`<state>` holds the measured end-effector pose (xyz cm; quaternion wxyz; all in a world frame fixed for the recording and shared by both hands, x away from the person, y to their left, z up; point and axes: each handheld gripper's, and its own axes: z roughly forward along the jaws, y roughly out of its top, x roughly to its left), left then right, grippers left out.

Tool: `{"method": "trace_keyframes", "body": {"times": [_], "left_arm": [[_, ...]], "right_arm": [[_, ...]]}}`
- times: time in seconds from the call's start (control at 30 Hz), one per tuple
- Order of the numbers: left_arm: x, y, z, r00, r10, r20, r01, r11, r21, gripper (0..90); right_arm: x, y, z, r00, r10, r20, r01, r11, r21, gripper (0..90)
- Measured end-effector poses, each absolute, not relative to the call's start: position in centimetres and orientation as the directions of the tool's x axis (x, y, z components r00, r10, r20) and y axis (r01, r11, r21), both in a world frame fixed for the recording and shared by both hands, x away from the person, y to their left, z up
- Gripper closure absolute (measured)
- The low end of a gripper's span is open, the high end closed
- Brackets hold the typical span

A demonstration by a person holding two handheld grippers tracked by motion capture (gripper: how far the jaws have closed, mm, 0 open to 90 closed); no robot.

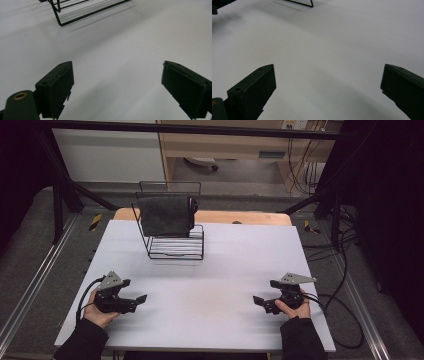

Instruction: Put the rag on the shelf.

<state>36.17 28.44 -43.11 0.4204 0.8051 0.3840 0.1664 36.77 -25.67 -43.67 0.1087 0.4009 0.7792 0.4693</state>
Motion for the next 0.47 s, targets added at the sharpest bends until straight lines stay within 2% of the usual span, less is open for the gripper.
{"method": "trace_keyframes", "body": {"times": [0.17, 0.47], "left_arm": [[35.72, 28.45, -43.57, 0.661, 0.75, -0.035, 0.47, -0.377, 0.798, 10.8], [35.68, 28.7, -43.91, 0.662, 0.748, -0.053, 0.482, -0.371, 0.794, 10.6]], "right_arm": [[36.29, -26.5, -44.33, -0.653, 0.73, 0.204, 0.527, 0.244, 0.814, 0.8], [36.19, -26.32, -44.55, -0.657, 0.73, 0.191, 0.526, 0.263, 0.809, 0.8]]}}
